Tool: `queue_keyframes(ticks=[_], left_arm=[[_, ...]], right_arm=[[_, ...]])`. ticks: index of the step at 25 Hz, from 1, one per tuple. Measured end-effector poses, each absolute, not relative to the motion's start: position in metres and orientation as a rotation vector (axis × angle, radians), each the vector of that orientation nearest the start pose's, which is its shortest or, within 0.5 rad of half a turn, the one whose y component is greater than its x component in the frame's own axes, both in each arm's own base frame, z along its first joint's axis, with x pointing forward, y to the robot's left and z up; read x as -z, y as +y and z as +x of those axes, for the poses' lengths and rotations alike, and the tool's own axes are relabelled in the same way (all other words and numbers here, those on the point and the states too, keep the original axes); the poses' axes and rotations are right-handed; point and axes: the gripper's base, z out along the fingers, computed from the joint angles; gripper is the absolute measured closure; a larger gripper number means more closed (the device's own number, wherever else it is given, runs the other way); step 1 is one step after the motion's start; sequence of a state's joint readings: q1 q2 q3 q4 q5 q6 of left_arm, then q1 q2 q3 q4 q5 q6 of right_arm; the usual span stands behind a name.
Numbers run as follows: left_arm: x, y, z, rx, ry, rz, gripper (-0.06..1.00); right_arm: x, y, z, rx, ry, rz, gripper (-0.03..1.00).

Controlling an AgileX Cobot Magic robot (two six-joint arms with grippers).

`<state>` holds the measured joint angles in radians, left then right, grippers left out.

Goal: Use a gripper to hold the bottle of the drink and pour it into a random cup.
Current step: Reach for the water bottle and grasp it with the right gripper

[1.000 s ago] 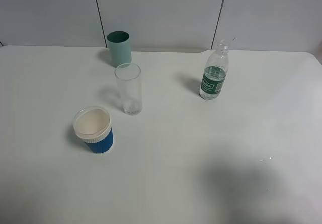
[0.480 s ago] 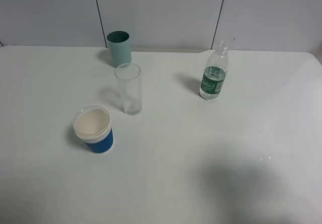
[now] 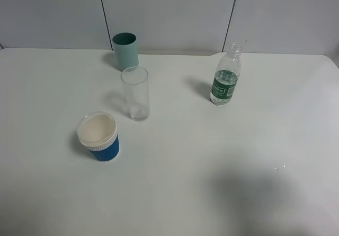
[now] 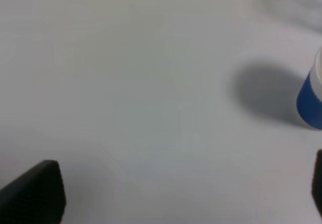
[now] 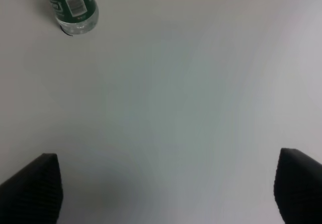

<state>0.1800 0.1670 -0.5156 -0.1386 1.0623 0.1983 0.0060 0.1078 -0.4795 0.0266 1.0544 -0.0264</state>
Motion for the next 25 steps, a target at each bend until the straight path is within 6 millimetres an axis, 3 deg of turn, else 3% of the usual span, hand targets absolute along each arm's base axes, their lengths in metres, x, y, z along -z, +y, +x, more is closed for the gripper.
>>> queue_keyframes(ticks=[11,17,25], left_arm=[[-0.281,-0.007,0.021,-0.043,2.188,0.014,-0.05],[-0.281,-0.007,0.021,-0.043,2.188,0.014,-0.05],[-0.281,-0.007,0.021,-0.043,2.188,0.014,-0.05]], right_arm=[[-0.272,0.002,0.023,-0.013,2.222,-0.036,0.13],[-0.289,0.002,0.056,-0.008,2.127,-0.036,0.13],[-0.284,0.002,0.107,-0.007,2.187,-0.042,0.13]])
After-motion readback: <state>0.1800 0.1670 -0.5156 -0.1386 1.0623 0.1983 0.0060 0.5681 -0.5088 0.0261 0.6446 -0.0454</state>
